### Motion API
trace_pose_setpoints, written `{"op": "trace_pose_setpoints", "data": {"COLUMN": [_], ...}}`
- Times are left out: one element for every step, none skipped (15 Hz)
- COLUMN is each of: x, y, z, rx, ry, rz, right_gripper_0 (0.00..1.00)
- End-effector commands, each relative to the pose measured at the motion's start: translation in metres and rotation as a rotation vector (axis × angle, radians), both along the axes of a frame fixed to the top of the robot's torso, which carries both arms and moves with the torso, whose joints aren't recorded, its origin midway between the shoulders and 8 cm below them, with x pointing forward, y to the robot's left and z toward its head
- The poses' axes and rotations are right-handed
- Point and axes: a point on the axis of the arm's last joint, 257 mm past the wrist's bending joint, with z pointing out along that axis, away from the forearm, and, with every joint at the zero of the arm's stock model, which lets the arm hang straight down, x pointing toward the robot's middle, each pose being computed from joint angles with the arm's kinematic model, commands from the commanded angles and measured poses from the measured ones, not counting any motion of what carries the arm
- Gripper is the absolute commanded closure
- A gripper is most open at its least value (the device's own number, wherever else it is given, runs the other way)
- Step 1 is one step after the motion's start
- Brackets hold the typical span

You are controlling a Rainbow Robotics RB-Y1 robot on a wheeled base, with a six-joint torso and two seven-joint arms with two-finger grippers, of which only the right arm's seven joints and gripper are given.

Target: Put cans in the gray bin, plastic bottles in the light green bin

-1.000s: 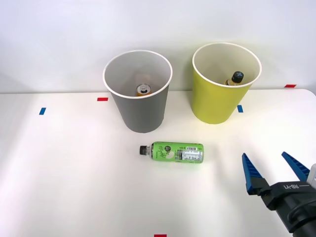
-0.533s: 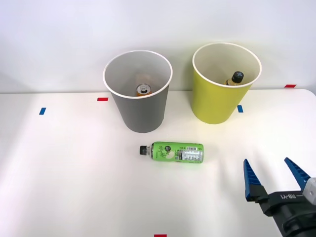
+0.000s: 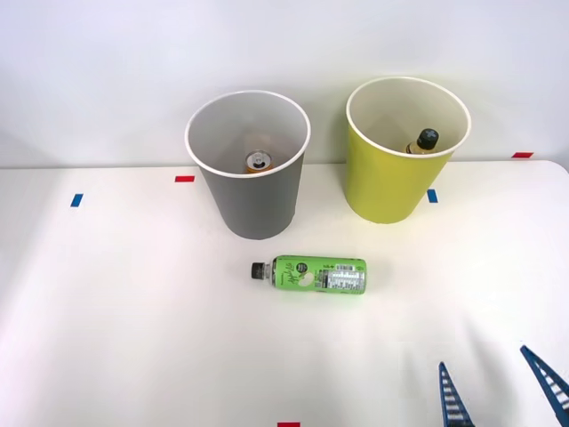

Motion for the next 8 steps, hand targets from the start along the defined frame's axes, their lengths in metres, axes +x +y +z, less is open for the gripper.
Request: {"op": "trace_pose_setpoints", "data": {"x": [-0.033, -0.041, -0.048, -0.058, -0.065, -0.072, -0.080, -0.084], "y": [0.007, 0.009, 0.012, 0.014, 0.014, 0.016, 0.021, 0.024], "z": [-0.023, -0.029, -0.034, -0.045, -0.052, -0.057, -0.059, -0.058], "rx": [-0.016, -0.003, 0.003, 0.005, 0.009, 0.013, 0.031, 0.037], "ry": [0.044, 0.061, 0.074, 0.103, 0.117, 0.119, 0.113, 0.104], "rz": [0.006, 0.012, 0.018, 0.025, 0.025, 0.028, 0.036, 0.045], "right_gripper_0": [0.00, 0.00, 0.00, 0.00, 0.00, 0.00, 0.00, 0.00]}}
